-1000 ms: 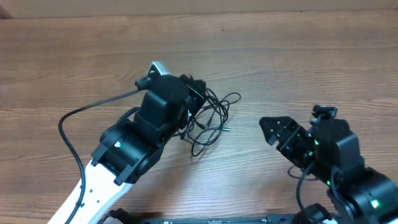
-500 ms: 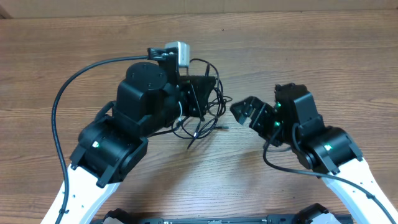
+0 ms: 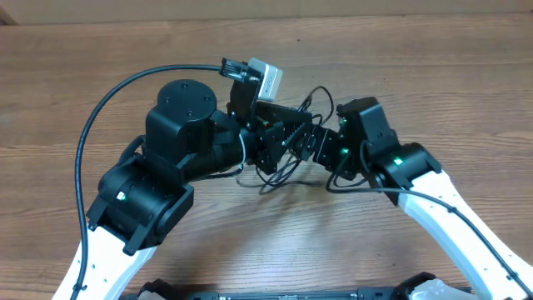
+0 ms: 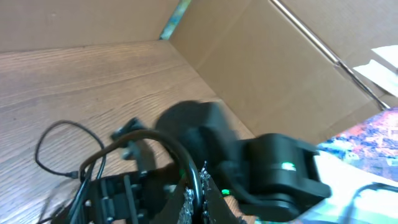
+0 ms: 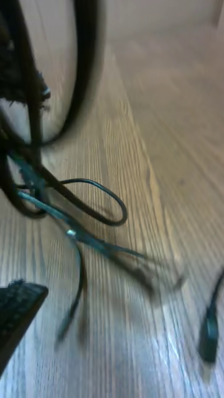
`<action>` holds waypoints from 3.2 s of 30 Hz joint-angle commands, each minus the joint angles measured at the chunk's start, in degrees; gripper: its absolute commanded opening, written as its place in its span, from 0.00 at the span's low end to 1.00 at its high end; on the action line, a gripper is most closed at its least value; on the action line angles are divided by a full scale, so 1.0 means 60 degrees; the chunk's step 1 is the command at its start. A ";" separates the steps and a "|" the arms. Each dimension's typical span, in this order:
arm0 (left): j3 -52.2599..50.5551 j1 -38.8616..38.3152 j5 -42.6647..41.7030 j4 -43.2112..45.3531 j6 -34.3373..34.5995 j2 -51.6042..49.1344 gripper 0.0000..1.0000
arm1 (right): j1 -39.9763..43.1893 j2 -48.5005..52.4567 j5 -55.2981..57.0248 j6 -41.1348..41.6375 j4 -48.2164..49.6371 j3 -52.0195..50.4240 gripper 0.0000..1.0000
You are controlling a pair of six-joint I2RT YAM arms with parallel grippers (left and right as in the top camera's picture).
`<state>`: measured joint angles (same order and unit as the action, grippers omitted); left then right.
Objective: Untangle cables
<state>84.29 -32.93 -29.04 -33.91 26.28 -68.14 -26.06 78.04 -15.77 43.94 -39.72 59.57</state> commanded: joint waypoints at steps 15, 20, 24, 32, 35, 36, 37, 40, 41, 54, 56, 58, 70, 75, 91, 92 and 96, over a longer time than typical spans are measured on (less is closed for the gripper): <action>0.1749 0.3217 0.0178 -0.2087 -0.0670 0.0503 0.04 | 0.0933 0.0710 0.1060 -0.0058 -0.0036 0.0004 0.96; 0.1752 0.4124 0.0466 -0.2178 -0.0670 0.0554 0.04 | 0.2011 0.0616 0.1053 -0.0055 -0.0514 0.0015 0.98; 0.1752 0.5133 0.0441 -0.2175 -0.0623 0.0594 0.04 | 0.3133 0.0503 0.1053 -0.0095 -0.1115 0.0015 1.00; 0.1749 0.6320 0.0452 -0.2244 -0.0306 0.0565 0.04 | 0.4462 0.0240 0.1016 -0.0095 -0.1461 0.0015 1.00; 0.1749 0.6652 0.0455 -0.2251 -0.0299 0.0565 0.04 | 0.4670 0.0171 0.1024 -0.0098 -0.1534 0.0015 1.00; 0.1749 0.6757 0.0503 -0.2251 -0.0288 0.0565 0.04 | 0.4699 0.0171 0.1060 -0.0095 -0.1574 0.0015 1.00; 0.1749 0.6859 0.0732 -0.2255 -0.0149 0.0565 0.04 | 0.4739 0.0171 0.1133 -0.0091 -0.1636 0.0015 1.00; 0.1749 0.7158 0.1785 -0.2244 0.0379 0.0565 0.04 | 0.4750 0.0171 0.1439 -0.0091 -0.1807 0.0015 1.00; 0.1749 0.7293 0.2138 -0.2244 0.0517 0.0561 0.04 | 0.4750 0.0171 0.1552 -0.0091 -0.1902 0.0015 1.00; 0.1749 0.8313 0.4419 -0.2036 0.0554 0.0390 0.04 | 0.4750 0.0175 0.2838 0.0280 -0.2852 0.0011 1.00; 0.1749 0.8422 0.4364 -0.2036 0.0554 0.0353 0.04 | 0.4747 0.0175 0.2827 0.0342 -0.2871 0.0011 1.00; 0.1749 0.8433 0.4350 -0.2025 0.0554 0.0353 0.04 | 0.4725 0.0175 0.2801 0.0328 -0.2878 0.0011 1.00; 0.1749 0.8437 0.8444 -0.4146 0.1555 -0.0120 0.04 | 0.4175 0.0175 0.2076 -0.0408 -0.2798 0.0011 1.00; 0.1749 0.8925 0.9581 -0.4732 0.2412 -0.0783 0.04 | 0.3814 0.0175 0.2076 -0.0408 -0.2801 0.0011 1.00; 0.5410 1.3315 0.7395 -0.7887 0.3009 -0.0954 0.04 | 0.3104 0.0193 0.1996 -0.0342 -0.2743 0.0011 1.00; 0.5858 1.3551 0.7322 -0.8255 0.3187 -0.0954 0.04 | 0.3104 0.0193 0.1923 -0.0346 -0.2765 0.0011 1.00; 0.6998 1.4087 0.7136 -0.8885 0.3399 -0.0954 0.04 | 0.3104 0.0193 0.1858 -0.0386 -0.2929 0.0011 1.00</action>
<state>121.75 49.82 15.62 -85.93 44.18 -74.37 -7.22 80.36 -4.14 41.95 -56.82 59.61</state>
